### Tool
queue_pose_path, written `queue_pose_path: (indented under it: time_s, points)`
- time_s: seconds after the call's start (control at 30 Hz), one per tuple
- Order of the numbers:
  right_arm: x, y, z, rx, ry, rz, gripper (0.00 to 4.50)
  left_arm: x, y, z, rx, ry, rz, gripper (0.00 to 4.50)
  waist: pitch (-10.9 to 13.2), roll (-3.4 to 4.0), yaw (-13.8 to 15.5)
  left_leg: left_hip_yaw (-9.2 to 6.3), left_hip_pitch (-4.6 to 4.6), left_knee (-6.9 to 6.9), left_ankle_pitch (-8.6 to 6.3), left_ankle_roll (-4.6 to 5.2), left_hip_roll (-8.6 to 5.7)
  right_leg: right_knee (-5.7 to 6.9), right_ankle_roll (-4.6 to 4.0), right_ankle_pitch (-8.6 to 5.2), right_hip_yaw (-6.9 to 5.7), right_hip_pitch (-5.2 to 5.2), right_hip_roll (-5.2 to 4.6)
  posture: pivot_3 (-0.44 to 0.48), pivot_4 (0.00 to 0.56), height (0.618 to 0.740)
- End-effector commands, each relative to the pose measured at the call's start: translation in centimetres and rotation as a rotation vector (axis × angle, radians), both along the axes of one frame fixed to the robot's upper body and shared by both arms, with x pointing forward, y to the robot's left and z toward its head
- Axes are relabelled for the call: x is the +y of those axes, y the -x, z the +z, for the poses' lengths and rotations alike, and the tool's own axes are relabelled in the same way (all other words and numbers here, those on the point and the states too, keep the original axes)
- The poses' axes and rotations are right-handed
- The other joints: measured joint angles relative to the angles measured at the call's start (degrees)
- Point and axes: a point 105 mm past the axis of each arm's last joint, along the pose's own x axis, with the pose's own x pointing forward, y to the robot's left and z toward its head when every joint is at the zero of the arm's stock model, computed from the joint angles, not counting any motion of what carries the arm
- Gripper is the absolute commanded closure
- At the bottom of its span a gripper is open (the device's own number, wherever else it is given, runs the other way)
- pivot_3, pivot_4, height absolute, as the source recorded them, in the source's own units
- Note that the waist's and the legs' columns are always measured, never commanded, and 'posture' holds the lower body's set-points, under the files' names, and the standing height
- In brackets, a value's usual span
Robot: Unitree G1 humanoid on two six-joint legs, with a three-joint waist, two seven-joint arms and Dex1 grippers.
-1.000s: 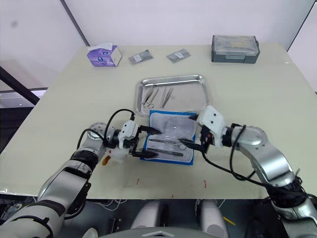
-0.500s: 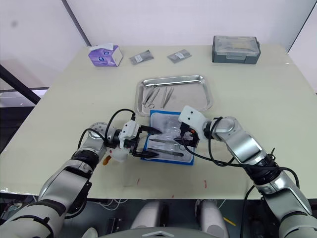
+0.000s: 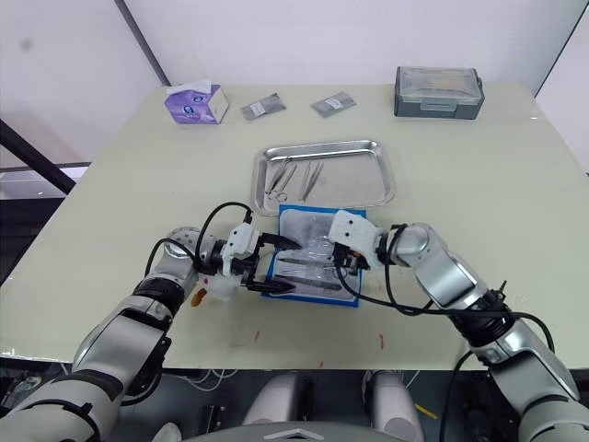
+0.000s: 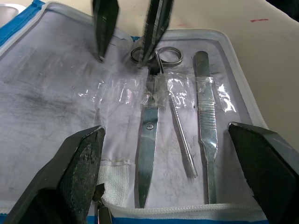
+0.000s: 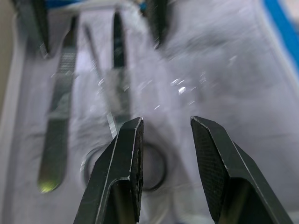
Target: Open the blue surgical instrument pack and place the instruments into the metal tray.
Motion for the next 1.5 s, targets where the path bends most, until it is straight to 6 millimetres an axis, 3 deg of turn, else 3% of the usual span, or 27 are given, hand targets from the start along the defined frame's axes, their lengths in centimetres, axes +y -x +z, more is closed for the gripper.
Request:
queue_pose_path:
  time_s: [0.03, 0.67, 1.13, 1.5]
  points:
    - [0.5, 0.6, 0.6, -0.025, -0.004, 0.052, 2.83, 0.4, 3.6, -5.1, 0.202, -0.131, -0.079, 0.0, 0.0, 0.0, 0.02, 0.0, 0.0, 0.0, 0.0, 0.0, 0.0, 0.0, 0.0, 0.0, 0.0, 0.0, 0.0, 0.0, 0.15, 0.734]
    - [1.4, 1.6, 1.4, 0.011, -0.08, 0.068, 2.83, 0.6, 3.6, -5.2, 0.206, -0.141, -0.078, 0.0, -0.09, -0.02, 0.0, -0.02, 0.0, 0.0, 0.0, 0.0, 0.0, 0.0, 0.0, 0.0, -0.01, 0.0, 0.0, 0.0, 0.15, 0.734]
    - [0.7, 1.1, -0.4, 0.053, -0.008, -0.015, 2.83, 0.6, 3.6, -5.1, 0.204, -0.145, -0.079, 0.0, -0.22, -0.07, 0.01, -0.01, 0.0, 0.0, 0.0, 0.0, 0.0, 0.0, 0.0, 0.0, -0.01, 0.0, 0.0, 0.0, 0.15, 0.734]
    - [1.4, 2.2, 2.5, 0.093, -0.146, 0.064, 2.83, 0.7, 3.6, -5.2, 0.206, -0.148, -0.079, 0.0, -0.25, -0.1, 0.01, -0.05, 0.0, 0.0, 0.0, 0.0, 0.0, 0.0, 0.0, 0.0, -0.02, 0.0, 0.0, 0.0, 0.15, 0.734]
